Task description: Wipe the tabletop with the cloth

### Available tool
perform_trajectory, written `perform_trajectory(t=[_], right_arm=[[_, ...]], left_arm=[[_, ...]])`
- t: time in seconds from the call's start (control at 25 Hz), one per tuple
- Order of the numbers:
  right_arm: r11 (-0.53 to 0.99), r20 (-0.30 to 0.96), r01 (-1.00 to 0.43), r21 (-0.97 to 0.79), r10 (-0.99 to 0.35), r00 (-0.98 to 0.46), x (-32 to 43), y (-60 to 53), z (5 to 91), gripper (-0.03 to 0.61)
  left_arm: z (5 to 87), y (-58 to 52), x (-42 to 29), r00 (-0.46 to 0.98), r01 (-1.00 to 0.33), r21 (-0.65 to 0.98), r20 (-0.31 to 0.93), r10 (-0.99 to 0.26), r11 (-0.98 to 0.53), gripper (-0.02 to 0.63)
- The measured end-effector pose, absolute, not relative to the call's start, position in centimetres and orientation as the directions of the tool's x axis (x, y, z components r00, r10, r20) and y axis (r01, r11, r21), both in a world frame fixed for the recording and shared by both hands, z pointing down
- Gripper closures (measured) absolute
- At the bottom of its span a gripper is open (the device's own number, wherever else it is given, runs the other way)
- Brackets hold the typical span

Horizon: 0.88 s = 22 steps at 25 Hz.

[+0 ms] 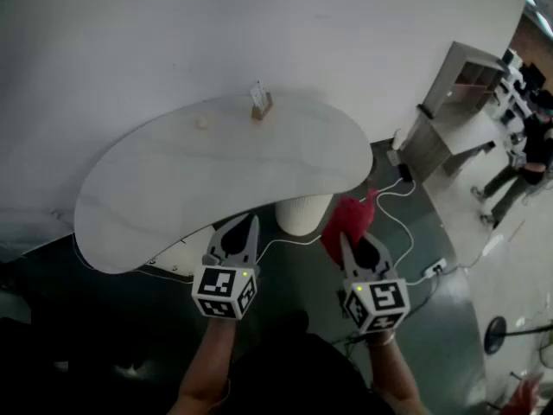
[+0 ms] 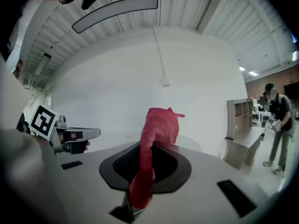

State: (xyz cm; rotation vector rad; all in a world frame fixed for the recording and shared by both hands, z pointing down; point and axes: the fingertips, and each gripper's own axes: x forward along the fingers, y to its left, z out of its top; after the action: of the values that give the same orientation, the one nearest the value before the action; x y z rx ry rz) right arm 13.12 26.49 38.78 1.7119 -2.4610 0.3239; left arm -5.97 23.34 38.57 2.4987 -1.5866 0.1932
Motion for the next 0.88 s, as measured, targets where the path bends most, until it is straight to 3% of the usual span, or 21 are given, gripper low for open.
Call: perform_trajectory(t=[0.88], right_arm=[[0.413, 0.16, -0.899, -0.15, -0.887, -0.434, 16.3, 24.1, 37.8, 0.532]], left_arm=[[38.3, 21.0, -2.5, 0.392, -0.919, 0.046, 0.219, -0.893, -0.392, 0.612]])
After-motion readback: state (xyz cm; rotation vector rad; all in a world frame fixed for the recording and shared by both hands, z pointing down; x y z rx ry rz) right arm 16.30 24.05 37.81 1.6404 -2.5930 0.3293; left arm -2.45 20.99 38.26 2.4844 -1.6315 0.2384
